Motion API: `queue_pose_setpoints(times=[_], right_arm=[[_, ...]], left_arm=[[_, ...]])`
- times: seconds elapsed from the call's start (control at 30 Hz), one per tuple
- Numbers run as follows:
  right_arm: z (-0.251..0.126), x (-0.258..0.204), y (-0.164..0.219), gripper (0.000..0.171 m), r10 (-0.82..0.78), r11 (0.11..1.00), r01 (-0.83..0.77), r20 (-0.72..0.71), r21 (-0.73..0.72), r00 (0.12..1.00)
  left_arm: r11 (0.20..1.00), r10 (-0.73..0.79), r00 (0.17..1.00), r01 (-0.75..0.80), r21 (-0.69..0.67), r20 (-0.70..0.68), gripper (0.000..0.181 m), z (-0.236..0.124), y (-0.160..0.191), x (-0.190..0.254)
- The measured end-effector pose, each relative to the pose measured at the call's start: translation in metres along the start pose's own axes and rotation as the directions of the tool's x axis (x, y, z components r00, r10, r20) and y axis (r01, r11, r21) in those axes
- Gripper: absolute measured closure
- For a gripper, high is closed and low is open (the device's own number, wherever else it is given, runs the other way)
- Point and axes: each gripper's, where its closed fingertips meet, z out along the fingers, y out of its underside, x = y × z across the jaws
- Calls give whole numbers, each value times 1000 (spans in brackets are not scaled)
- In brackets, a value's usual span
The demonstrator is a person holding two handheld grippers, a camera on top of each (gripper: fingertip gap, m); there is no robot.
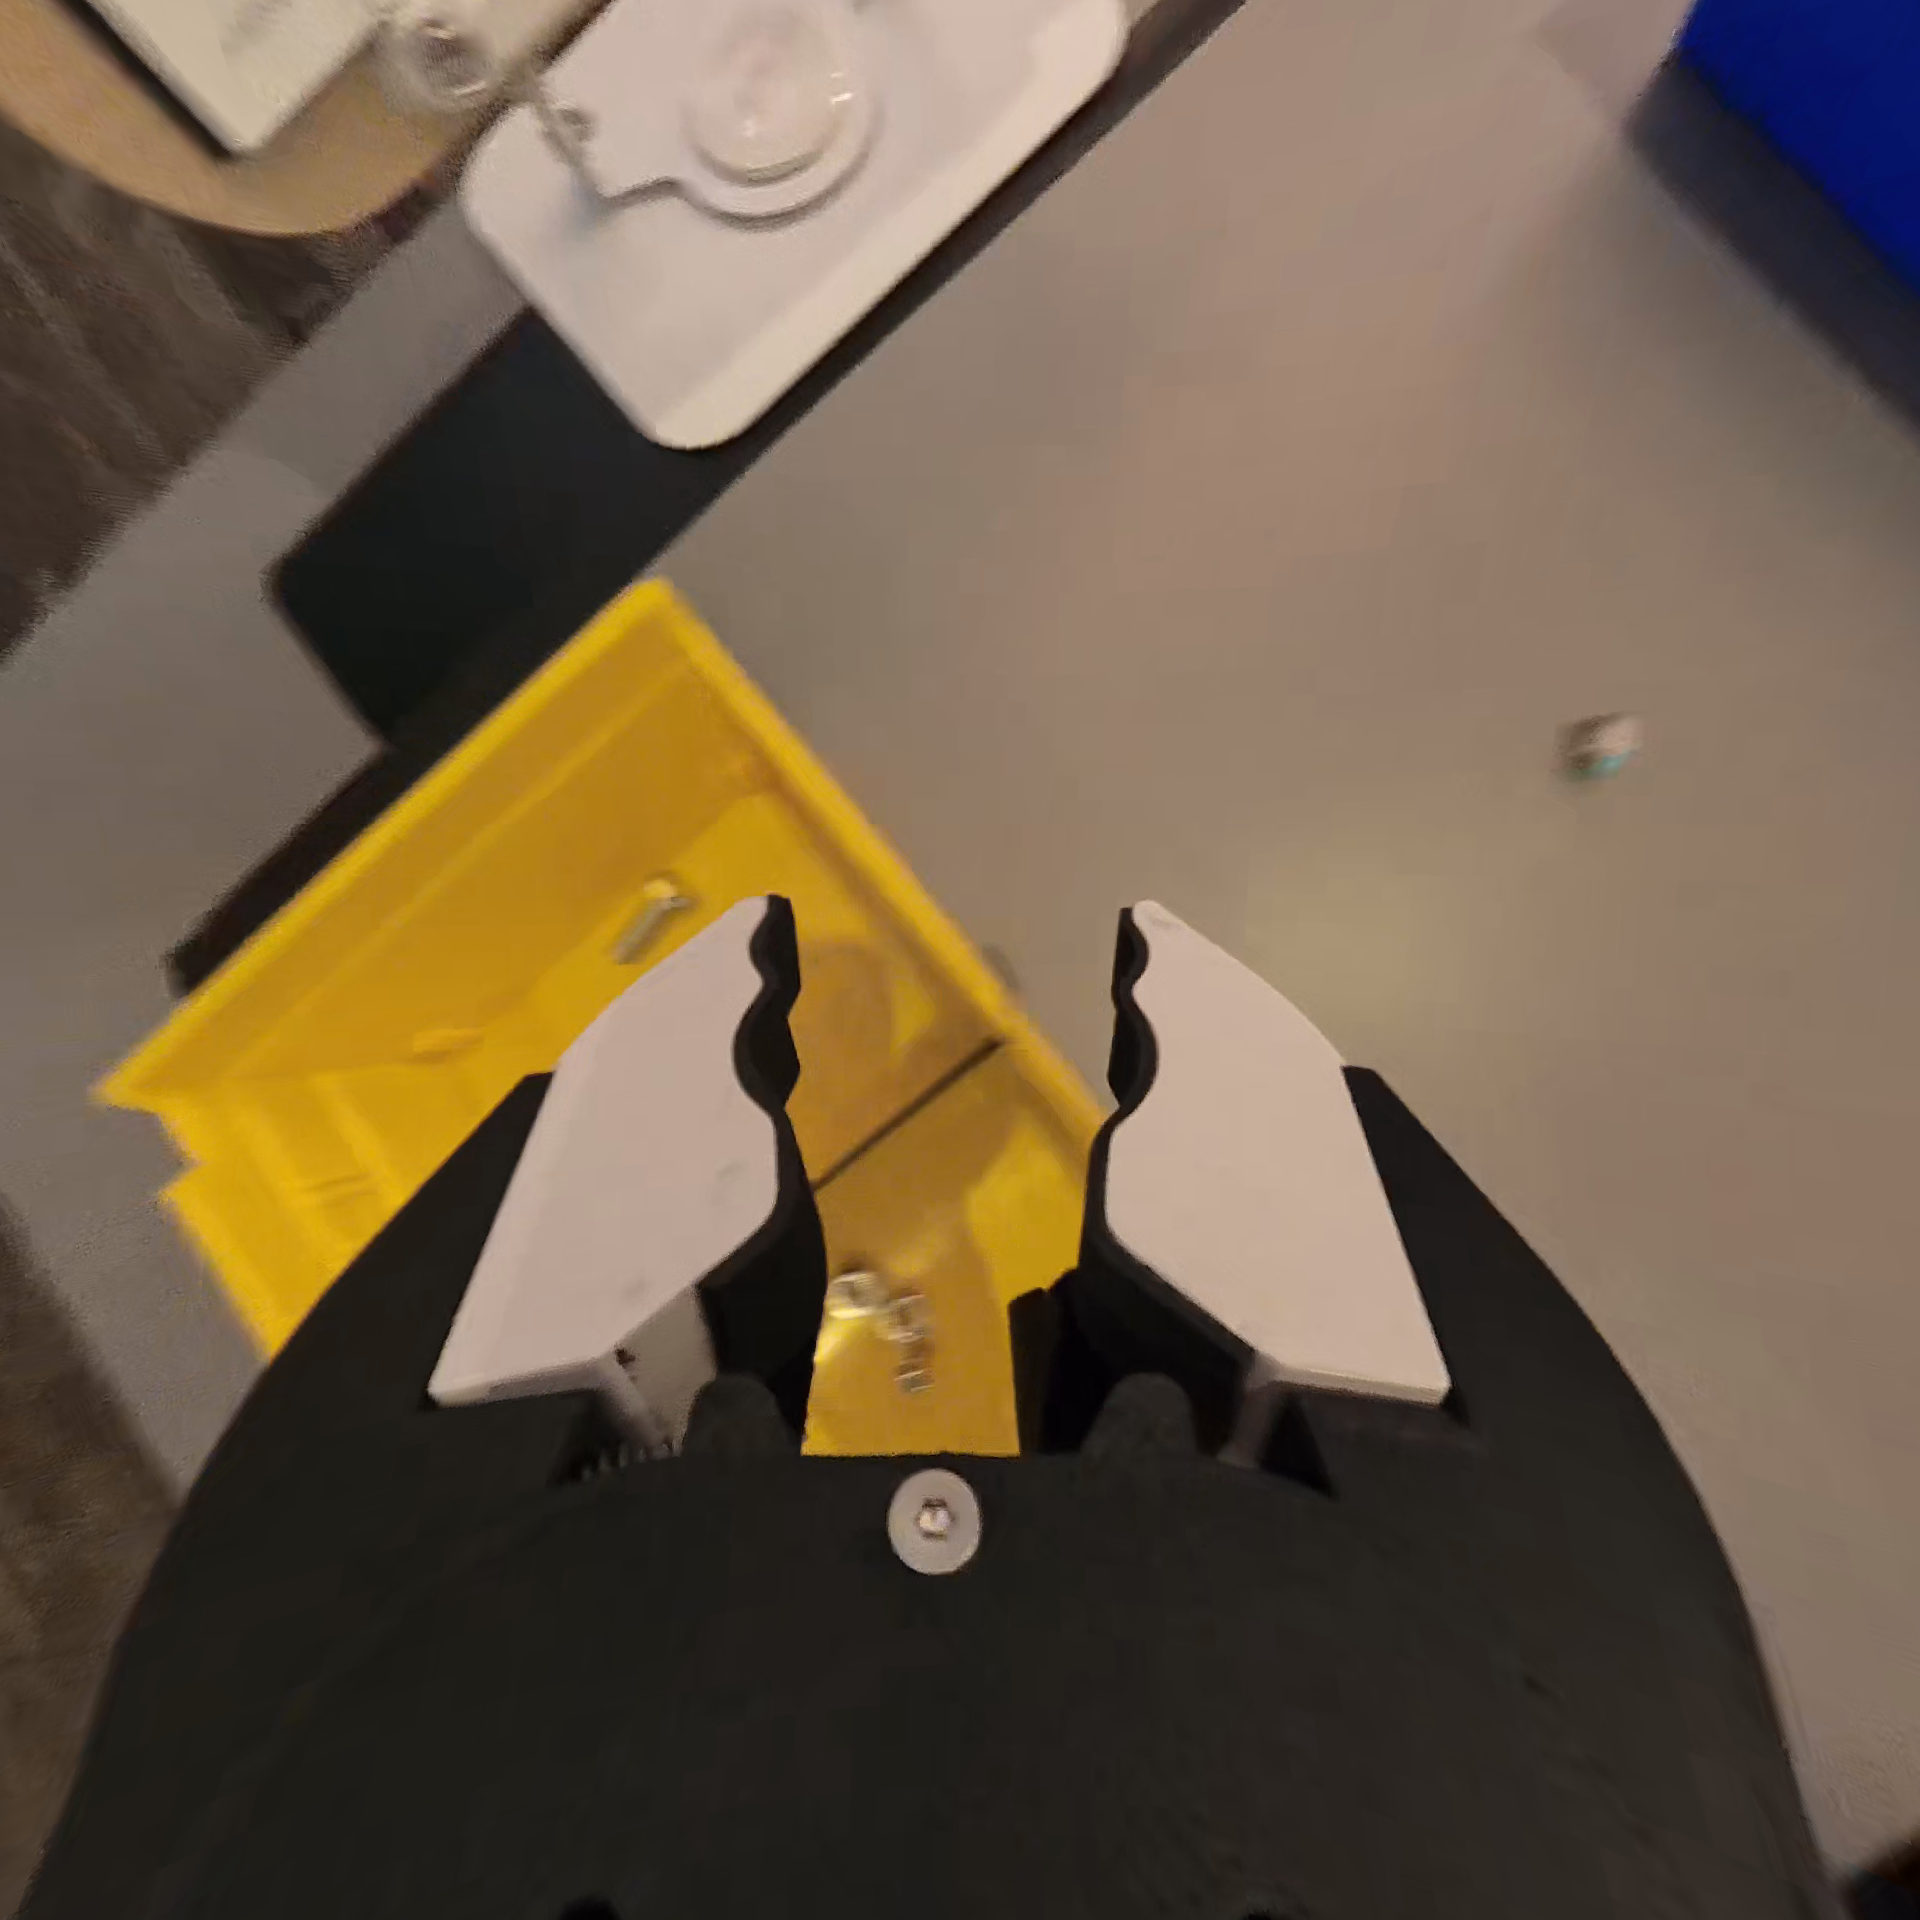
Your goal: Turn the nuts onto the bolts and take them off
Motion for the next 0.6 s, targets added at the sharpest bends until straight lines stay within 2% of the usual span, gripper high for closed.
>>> queue_pose_setpoints(times=[0.03,0.1,0.23,0.43,0.6], right_arm=[[0,0,-1,154,-16,1000,16,-6,6,1000],[0,0,-3,154,-31,999,31,-24,13,999],[1,0,-5,153,-52,999,52,-46,13,998],[6,0,-8,153,-70,998,70,-88,-5,994],[13,-1,-3,154,-116,992,109,-123,-60,986]], left_arm=[[1000,19,999,-18,-14,32,123,1,9,-23],[999,14,998,-11,-48,63,121,7,27,-62],[991,-73,997,71,-111,-15,112,29,62,-97],[959,-109,993,95,-266,-39,117,63,98,-121],[930,-74,997,57,-363,-32,121,80,108,-130]])
